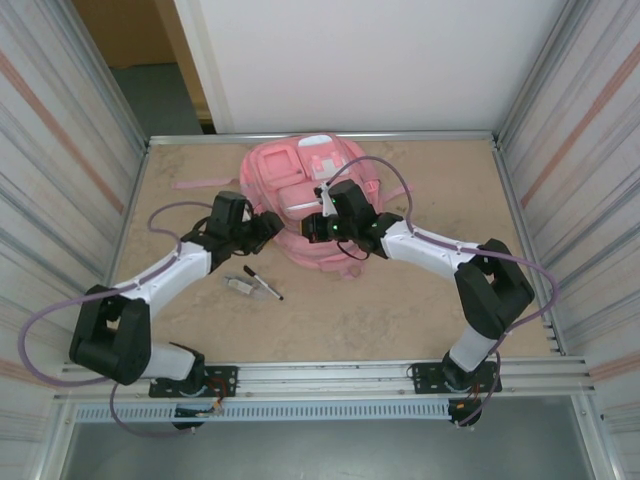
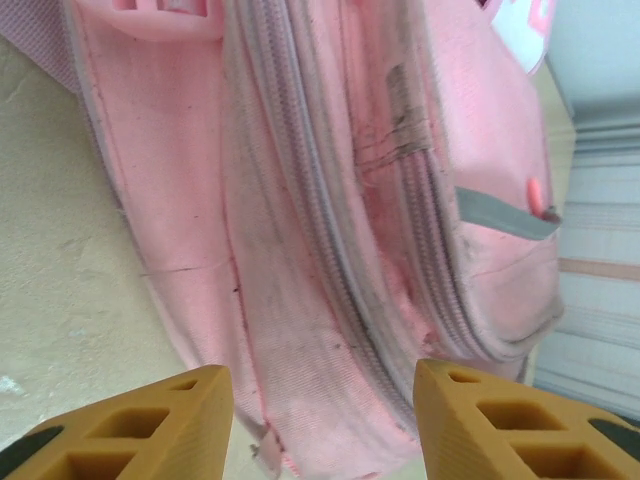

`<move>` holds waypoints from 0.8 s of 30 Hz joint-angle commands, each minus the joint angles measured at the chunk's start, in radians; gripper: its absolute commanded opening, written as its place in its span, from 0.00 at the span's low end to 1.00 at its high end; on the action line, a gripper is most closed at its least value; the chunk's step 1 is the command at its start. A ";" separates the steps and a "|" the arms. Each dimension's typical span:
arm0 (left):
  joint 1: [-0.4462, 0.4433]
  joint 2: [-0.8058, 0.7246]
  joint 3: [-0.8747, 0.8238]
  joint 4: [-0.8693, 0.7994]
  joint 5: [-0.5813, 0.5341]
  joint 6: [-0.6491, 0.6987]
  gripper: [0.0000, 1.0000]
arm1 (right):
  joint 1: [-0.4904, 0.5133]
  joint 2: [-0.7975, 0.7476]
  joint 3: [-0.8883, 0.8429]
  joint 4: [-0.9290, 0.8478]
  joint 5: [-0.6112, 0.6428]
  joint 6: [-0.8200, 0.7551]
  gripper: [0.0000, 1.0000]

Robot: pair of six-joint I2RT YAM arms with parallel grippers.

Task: Pack the student bag

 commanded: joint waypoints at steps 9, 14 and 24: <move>-0.004 0.112 0.056 0.146 -0.028 -0.044 0.37 | 0.054 0.016 0.044 0.040 -0.058 0.015 0.00; 0.005 0.143 0.033 0.183 -0.021 -0.036 0.02 | 0.049 0.017 0.069 -0.030 -0.011 -0.012 0.00; 0.178 0.173 0.107 0.097 0.206 0.041 0.00 | -0.029 -0.120 -0.097 -0.103 0.180 -0.232 0.00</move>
